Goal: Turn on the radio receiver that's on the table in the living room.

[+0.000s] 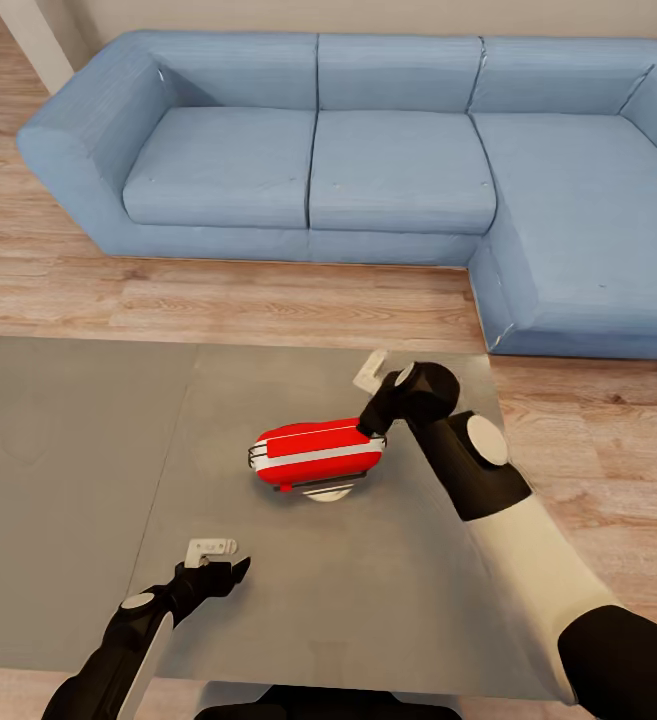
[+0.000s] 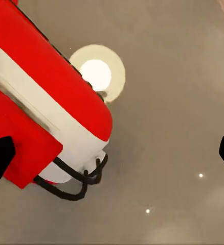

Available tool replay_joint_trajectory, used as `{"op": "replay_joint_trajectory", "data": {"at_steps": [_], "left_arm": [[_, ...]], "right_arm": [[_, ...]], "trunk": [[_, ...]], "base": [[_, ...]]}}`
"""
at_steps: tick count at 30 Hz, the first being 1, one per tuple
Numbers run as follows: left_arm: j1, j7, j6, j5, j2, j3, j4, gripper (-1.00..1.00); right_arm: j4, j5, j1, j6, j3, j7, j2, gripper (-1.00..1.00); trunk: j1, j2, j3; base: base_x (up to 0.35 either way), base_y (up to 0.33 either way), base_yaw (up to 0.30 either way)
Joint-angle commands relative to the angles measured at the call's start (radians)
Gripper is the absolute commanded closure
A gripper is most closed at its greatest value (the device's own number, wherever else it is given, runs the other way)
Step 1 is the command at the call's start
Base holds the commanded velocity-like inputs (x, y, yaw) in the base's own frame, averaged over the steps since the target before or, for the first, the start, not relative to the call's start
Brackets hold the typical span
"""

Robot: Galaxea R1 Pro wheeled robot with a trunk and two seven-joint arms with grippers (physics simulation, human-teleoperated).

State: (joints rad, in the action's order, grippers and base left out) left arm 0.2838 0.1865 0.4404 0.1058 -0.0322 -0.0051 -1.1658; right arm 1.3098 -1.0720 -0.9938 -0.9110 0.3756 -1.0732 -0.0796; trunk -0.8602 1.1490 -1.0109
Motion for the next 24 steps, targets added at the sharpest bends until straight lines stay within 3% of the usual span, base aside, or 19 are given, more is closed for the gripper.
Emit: {"op": "replay_joint_trajectory", "data": {"at_steps": [1,6,12,24], "left_arm": [[0.0,0.0,0.0,0.0,0.0,0.0,0.0,-1.0],[0.0,0.001,-0.002,0.0,-0.001,0.0,0.001,-1.0],[0.0,0.001,-0.002,0.0,-0.002,0.0,0.001,-1.0],[0.0,0.001,-0.002,0.0,-0.003,0.002,0.001,-1.0]], "right_arm": [[0.0,-0.028,0.0,0.001,0.0,-0.019,-0.013,-1.0],[0.005,-0.087,0.0,0.004,0.0,-0.088,-0.064,-1.0],[0.003,-0.093,0.0,0.004,0.0,-0.099,-0.092,-1.0],[-0.066,-0.097,0.0,0.03,-0.001,-0.094,-0.095,-1.0]], "trunk": [[0.0,0.0,0.0],[0.0,0.0,0.0],[0.0,0.0,0.0],[0.0,0.0,0.0]], "base": [[0.0,0.0,0.0],[0.0,0.0,0.0],[0.0,0.0,0.0],[0.0,0.0,0.0]]}}
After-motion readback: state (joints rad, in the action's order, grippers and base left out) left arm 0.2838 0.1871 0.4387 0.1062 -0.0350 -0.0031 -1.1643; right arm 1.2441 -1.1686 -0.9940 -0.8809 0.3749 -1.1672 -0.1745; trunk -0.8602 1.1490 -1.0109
